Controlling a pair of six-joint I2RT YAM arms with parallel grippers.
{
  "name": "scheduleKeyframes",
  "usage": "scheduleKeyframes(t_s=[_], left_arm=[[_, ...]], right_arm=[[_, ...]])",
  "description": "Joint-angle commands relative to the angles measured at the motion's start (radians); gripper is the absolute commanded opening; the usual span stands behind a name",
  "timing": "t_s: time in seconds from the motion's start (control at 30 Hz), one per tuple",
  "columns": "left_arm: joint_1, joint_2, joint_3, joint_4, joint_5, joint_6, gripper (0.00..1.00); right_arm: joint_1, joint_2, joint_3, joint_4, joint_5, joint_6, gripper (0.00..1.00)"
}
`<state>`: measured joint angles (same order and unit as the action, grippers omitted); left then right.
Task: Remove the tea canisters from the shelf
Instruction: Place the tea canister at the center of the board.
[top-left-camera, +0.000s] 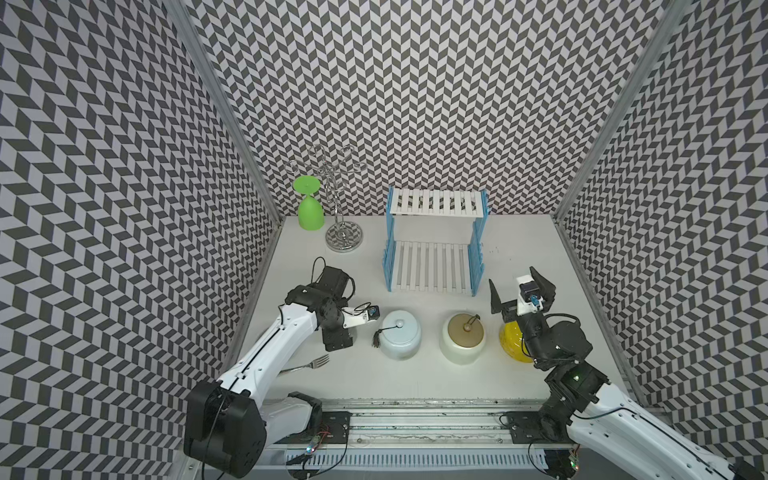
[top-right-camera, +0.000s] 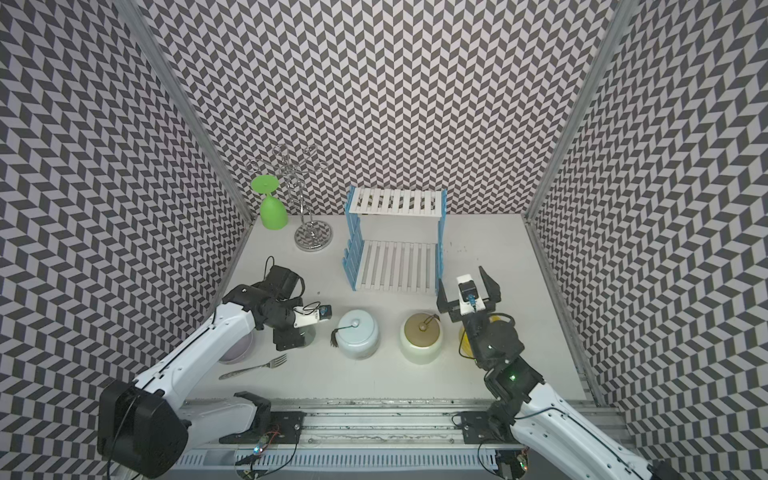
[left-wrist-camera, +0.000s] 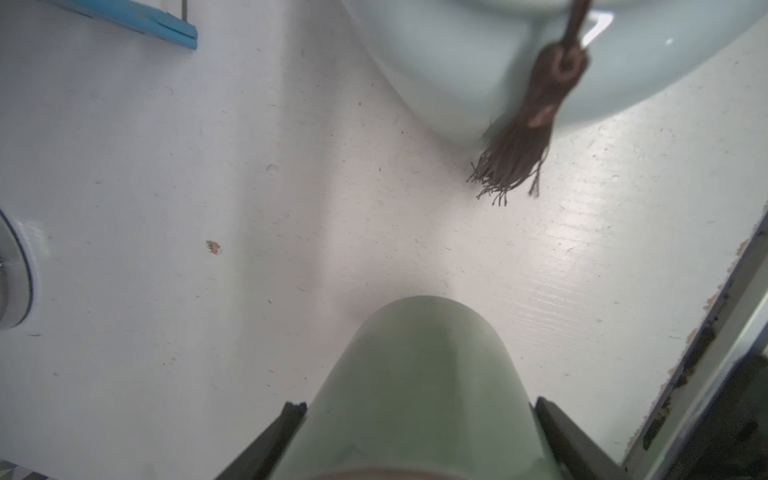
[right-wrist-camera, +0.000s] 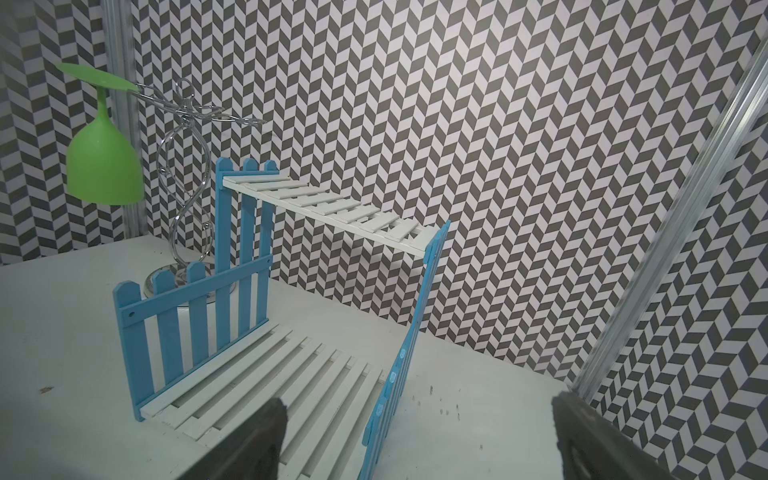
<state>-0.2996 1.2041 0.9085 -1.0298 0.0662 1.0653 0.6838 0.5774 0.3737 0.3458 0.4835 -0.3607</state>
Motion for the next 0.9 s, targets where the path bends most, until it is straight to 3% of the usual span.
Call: scheduleKeyframes(t_s=[0.0, 0.73, 0.87], left_arm=[[0.027, -0.013, -0.012, 0.083, 0.051, 0.017, 0.19], [0.053, 0.052, -0.135, 0.218, 0.049, 0.019, 0.21], [0.054, 0.052, -0.163, 0.247, 0.031, 0.025, 0.29]], right_arm=[[-0.006, 0.004, -0.010, 0.065, 0.015, -0.007, 1.00], [-0.009, -0.003, -0.010, 0.067, 0.017, -0.014, 1.00], [-0.010, -0.005, -0.011, 0.068, 0.017, -0.014, 0.99]])
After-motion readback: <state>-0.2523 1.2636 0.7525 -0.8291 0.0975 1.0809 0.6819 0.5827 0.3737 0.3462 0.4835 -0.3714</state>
